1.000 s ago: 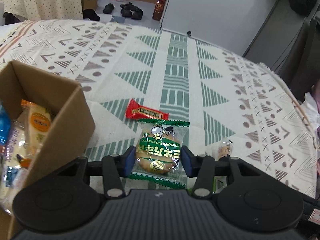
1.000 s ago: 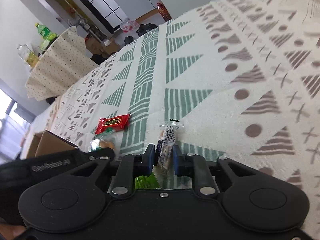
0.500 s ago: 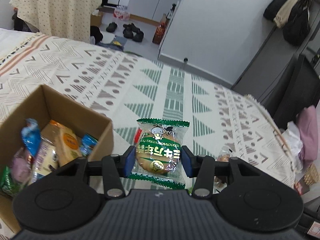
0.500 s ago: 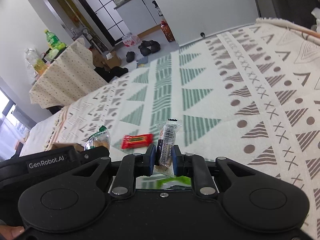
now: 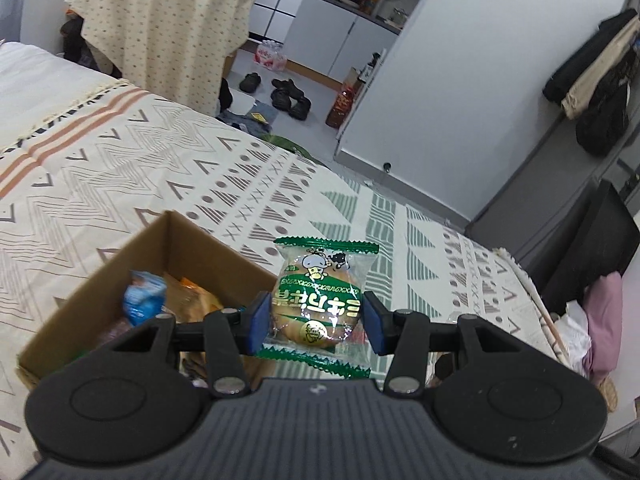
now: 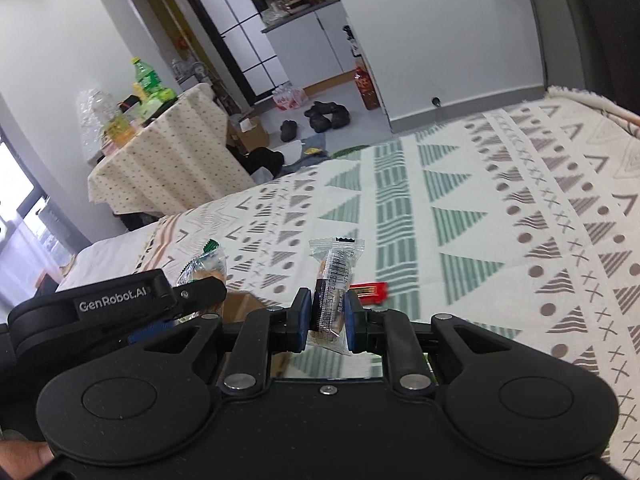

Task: Organize snacks
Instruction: 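Carry both snacks over the cardboard box and open both grippers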

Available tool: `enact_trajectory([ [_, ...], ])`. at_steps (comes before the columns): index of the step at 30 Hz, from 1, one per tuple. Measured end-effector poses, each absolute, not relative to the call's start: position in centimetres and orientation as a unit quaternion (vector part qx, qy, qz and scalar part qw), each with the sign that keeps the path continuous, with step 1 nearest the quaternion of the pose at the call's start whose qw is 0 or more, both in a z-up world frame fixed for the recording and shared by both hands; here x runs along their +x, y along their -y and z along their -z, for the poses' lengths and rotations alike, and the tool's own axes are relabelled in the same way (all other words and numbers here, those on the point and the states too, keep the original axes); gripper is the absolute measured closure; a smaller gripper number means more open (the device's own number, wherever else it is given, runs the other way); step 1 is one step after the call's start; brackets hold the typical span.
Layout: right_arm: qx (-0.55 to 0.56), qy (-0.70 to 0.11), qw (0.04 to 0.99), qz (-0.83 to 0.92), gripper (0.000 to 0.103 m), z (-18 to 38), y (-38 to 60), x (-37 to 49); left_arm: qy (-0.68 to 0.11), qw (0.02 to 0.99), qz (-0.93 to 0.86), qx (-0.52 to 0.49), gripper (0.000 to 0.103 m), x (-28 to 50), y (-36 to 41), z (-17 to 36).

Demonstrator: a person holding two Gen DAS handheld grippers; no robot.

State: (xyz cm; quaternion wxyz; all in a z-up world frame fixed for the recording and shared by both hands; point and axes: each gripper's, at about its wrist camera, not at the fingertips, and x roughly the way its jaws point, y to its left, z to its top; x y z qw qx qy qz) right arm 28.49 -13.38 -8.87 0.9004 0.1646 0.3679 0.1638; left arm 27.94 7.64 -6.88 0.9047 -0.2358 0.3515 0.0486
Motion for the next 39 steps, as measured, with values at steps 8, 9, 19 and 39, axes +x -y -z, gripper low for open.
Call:
enact_trajectory([
  [8, 0.142, -0.360, 0.906, -0.172, 0.085, 7.3, 9.5, 27.4, -0.344, 0.901, -0.053, -0.258, 0.055, 26.8, -10.9, 6.6],
  [9, 0.139, -0.360, 0.906, -0.172, 0.085, 7.2, 9.1, 27.3, -0.342, 0.901, -0.054, -0.262, 0.055, 26.7, -11.4, 6.6],
  [19, 0.116, -0.355, 0.911, -0.177, 0.085, 6.5, 5.1, 26.7, -0.342, 0.886, -0.074, -0.305, 0.055, 26.4, -15.9, 7.5],
  [39, 0.108, -0.370, 0.901, -0.197, 0.085, 7.7, 0.7, 28.5, -0.364, 0.864, -0.116, -0.328, 0.050, 27.8, -18.5, 9.9],
])
